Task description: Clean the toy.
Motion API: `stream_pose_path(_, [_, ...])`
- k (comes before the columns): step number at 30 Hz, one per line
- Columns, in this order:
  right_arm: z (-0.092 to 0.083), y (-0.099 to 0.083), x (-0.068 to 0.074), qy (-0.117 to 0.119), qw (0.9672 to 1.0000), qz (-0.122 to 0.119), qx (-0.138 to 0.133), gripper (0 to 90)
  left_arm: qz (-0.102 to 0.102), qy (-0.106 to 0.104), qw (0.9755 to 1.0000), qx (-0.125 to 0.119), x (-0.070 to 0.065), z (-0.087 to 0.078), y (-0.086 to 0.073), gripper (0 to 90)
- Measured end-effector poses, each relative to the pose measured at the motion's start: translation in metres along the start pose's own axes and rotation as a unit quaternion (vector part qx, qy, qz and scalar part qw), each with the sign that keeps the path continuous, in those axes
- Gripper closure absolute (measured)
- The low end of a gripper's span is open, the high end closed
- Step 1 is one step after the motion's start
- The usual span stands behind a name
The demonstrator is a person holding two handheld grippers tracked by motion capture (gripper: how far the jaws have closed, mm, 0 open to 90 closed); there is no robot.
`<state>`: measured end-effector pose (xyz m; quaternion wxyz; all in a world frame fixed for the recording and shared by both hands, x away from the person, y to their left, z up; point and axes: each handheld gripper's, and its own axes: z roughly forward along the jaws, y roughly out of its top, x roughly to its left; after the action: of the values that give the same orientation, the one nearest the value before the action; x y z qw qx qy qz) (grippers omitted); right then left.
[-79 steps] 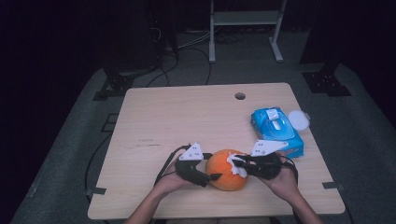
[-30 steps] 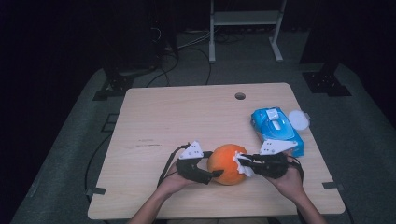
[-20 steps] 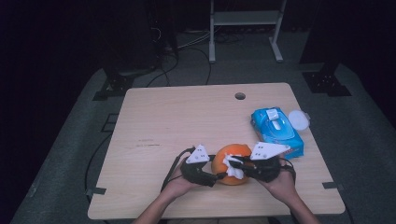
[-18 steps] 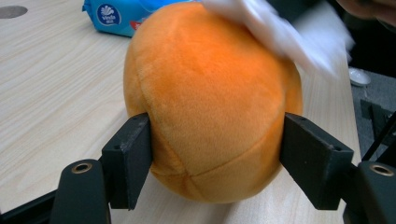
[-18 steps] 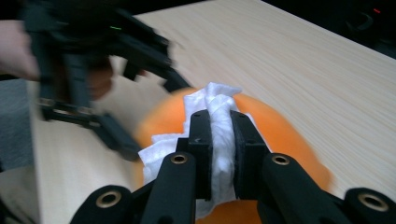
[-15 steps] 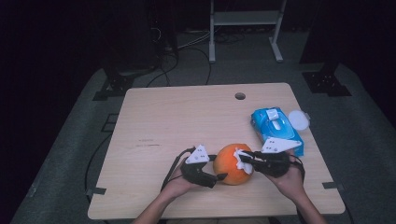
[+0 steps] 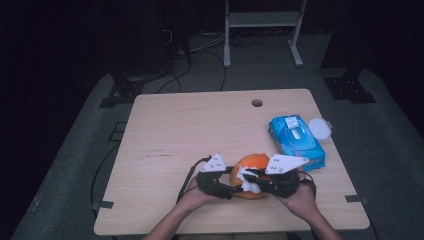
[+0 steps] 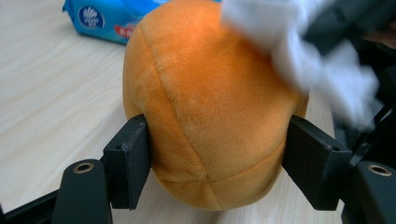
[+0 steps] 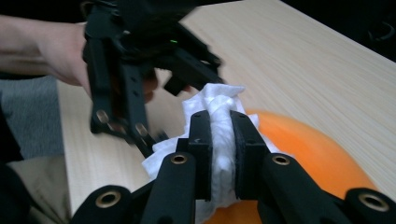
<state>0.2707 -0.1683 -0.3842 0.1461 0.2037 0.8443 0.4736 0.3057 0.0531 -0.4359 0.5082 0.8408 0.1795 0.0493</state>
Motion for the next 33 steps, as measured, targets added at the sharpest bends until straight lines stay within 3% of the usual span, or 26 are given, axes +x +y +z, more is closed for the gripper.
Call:
stream_pose_path(3, [0.006,0.004,0.008,0.001,0.9998,-0.020,0.009,79.4,0.046,0.025,0.9985,0.017,-0.010,0.003,0.001,29.1])
stream_pose_path(7, [-0.006,-0.003,-0.012,-0.019,0.9998,0.006,0.000,79.3,0.048,0.028,0.9983,0.020,-0.009,0.004,-0.001,28.7])
stream_pose_path(11, [-0.024,-0.014,-0.034,-0.063,0.9974,0.035,0.007,79.2,0.025,0.020,0.9994,0.011,-0.005,0.005,-0.004,24.1])
stream_pose_path(14, [-0.024,-0.027,-0.043,-0.056,0.9966,0.060,0.009,79.3,-0.016,0.008,0.9998,0.006,-0.001,0.010,-0.006,11.6])
stream_pose_path(16, [-0.023,-0.026,-0.041,-0.051,0.9969,0.059,0.009,79.4,-0.036,-0.010,0.9993,0.004,0.001,0.013,-0.007,11.2])
stream_pose_path(17, [-0.022,-0.023,-0.038,-0.052,0.9973,0.052,0.009,79.5,-0.032,-0.006,0.9995,0.002,0.000,0.012,-0.007,14.9])
stream_pose_path(20, [-0.017,-0.011,-0.023,-0.057,0.9981,0.017,0.016,79.8,0.010,0.015,0.9998,0.006,-0.006,0.006,-0.001,26.7])
stream_pose_path(23, [-0.015,-0.001,-0.009,-0.039,0.9992,0.000,0.004,79.8,0.054,0.033,0.9980,0.007,-0.012,-0.001,0.006,28.3])
stream_pose_path(27, [-0.007,0.009,0.007,-0.008,0.9998,-0.019,0.000,79.9,0.086,0.033,0.9957,0.013,-0.015,-0.003,0.008,28.6])
stream_pose_path(29, [-0.007,0.009,0.005,-0.015,0.9996,-0.024,0.006,79.9,0.088,0.031,0.9954,0.019,-0.013,-0.003,0.006,28.8])
stream_pose_path(33, [-0.017,-0.003,-0.025,-0.051,0.9986,0.018,0.000,79.8,0.077,0.027,0.9963,0.026,-0.008,-0.001,0.002,27.0])
